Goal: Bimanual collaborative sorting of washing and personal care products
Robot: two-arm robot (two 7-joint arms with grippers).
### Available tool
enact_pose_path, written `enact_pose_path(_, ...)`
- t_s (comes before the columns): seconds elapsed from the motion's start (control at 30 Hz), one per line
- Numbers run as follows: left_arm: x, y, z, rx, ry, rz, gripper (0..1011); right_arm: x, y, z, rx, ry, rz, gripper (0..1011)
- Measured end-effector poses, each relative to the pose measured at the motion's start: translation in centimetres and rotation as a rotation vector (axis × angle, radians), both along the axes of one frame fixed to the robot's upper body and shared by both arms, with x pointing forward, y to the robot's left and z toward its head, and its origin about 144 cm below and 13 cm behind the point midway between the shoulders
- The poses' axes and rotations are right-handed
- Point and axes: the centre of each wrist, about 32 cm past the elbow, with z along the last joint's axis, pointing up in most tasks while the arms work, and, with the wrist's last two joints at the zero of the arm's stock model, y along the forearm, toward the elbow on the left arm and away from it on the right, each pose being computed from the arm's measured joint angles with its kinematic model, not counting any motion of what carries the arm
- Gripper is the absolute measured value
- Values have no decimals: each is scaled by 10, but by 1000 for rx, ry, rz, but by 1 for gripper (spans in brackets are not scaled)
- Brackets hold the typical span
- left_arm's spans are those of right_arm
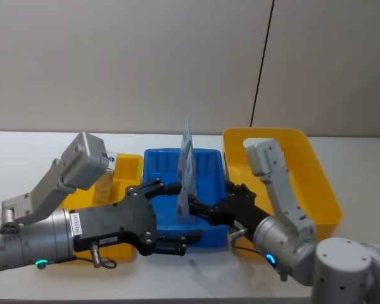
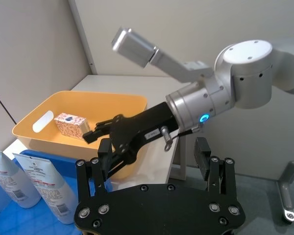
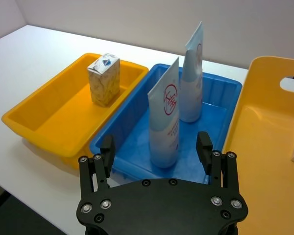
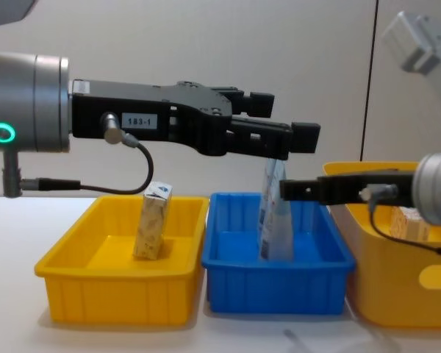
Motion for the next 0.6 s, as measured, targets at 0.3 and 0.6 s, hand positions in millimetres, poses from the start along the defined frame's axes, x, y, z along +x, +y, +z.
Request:
enact_pose_path(0.3, 0, 0, 0, 0, 0, 0, 1001, 15, 24, -10, -19, -21, -22, 1004)
enact_pose_path(0.6, 0, 0, 0, 0, 0, 0, 1001, 29, 39, -15, -32, -41, -47, 1004)
